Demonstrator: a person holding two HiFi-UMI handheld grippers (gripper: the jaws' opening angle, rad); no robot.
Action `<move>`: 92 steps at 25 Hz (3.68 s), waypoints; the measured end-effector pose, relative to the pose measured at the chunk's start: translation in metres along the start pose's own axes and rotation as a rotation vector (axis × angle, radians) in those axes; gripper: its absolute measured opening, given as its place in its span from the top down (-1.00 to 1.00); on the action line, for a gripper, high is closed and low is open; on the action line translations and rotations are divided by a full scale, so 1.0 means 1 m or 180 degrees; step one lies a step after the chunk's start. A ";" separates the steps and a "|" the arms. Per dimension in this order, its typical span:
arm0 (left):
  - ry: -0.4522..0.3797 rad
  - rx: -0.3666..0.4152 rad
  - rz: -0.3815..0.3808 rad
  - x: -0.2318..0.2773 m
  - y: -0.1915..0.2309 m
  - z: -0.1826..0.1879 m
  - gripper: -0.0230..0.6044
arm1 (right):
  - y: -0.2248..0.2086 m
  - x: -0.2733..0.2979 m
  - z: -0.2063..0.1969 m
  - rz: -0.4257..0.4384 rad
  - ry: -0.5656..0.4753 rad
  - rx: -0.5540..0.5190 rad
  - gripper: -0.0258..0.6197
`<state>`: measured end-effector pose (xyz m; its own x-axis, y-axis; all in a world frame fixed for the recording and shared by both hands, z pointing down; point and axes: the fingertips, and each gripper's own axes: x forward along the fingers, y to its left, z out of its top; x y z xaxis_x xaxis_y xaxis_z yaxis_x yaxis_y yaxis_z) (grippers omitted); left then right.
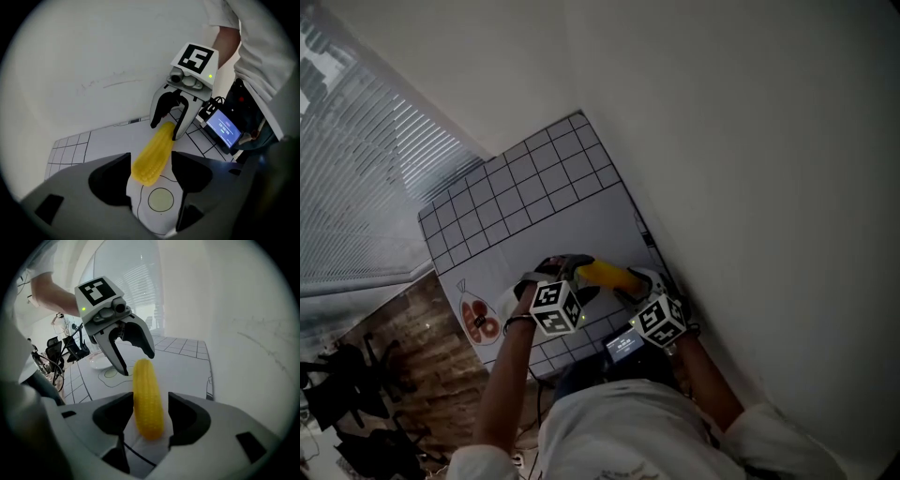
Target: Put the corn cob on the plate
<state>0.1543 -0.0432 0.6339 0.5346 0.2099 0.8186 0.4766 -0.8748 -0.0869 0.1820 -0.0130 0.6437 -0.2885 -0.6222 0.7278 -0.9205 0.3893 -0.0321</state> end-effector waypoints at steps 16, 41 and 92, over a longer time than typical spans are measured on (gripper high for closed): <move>0.0440 0.0446 -0.0568 0.030 -0.002 -0.013 0.00 | 0.009 0.016 -0.007 0.0167 0.0398 -0.0509 0.11; 0.0589 0.0534 -0.0516 0.030 0.001 -0.013 0.02 | 0.004 0.017 -0.010 0.0162 0.0759 -0.0694 0.21; 0.0753 -0.0799 0.0479 -0.103 -0.025 -0.097 0.02 | 0.104 0.043 0.100 0.0946 0.0432 -0.2198 0.21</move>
<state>0.0194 -0.0851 0.6070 0.3956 -0.0101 0.9184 0.2034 -0.9741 -0.0983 0.0474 -0.0672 0.6033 -0.4223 -0.3533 0.8348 -0.4227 0.8914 0.1634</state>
